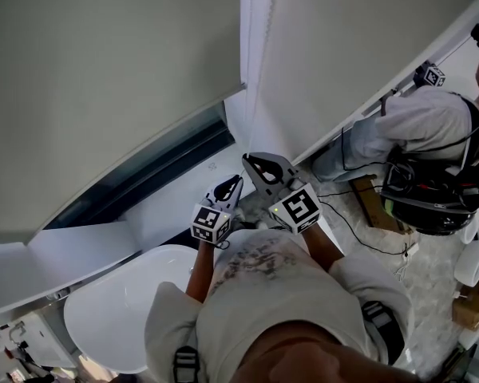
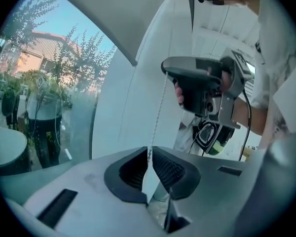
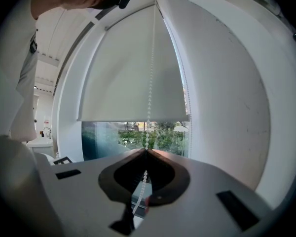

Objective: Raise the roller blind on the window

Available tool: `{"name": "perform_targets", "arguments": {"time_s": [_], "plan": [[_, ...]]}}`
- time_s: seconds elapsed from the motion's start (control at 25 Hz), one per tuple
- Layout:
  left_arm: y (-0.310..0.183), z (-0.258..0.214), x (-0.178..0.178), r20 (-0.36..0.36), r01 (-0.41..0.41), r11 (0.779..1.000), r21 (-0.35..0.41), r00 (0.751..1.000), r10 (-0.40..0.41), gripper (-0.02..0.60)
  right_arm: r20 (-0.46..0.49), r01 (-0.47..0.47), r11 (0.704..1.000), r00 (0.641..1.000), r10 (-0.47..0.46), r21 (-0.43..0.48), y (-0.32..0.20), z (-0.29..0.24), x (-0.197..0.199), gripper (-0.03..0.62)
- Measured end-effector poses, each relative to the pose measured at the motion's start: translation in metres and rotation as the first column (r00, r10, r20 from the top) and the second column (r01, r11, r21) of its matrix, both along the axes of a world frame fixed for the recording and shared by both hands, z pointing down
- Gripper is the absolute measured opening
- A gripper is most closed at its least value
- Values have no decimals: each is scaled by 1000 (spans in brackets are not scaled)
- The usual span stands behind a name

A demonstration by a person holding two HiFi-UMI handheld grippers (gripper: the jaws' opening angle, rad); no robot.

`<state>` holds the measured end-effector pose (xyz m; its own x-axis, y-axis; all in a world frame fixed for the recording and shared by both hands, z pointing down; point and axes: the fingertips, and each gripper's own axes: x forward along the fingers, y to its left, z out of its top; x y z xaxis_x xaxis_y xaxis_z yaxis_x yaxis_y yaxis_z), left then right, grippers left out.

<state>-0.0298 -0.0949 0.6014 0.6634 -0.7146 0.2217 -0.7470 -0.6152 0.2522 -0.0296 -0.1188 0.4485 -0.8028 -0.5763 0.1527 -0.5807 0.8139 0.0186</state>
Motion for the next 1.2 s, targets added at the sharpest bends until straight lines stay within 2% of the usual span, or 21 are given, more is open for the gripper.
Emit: {"name": "perform_targets", "arguments": {"time_s": [0.12,0.36,0.68,0.92,1.2], "plan": [[0,-36,-4,-39,-4,999,40,999,5,59,-5,-2,1000,1000,2,1,-1,1,2,61],[-6,-135,-10,-116,-24,985,170,992,44,66,6,-6,1000,1000,5,12,-2,1,5,61],[-19,-240,0,-104,-95,946,310,986,133,84,12,-1,1000,1000,1,7,-1,1,6,61],[-33,-305,6,-81,-110,911,397,985,154,86,8,3,1000,1000,-3,1,0,2,2,61],[-47,-332,10,-43,-107,902,419,989,138,83,12,-1,1000,1000,1,-2,-1,3,0,61]]}}
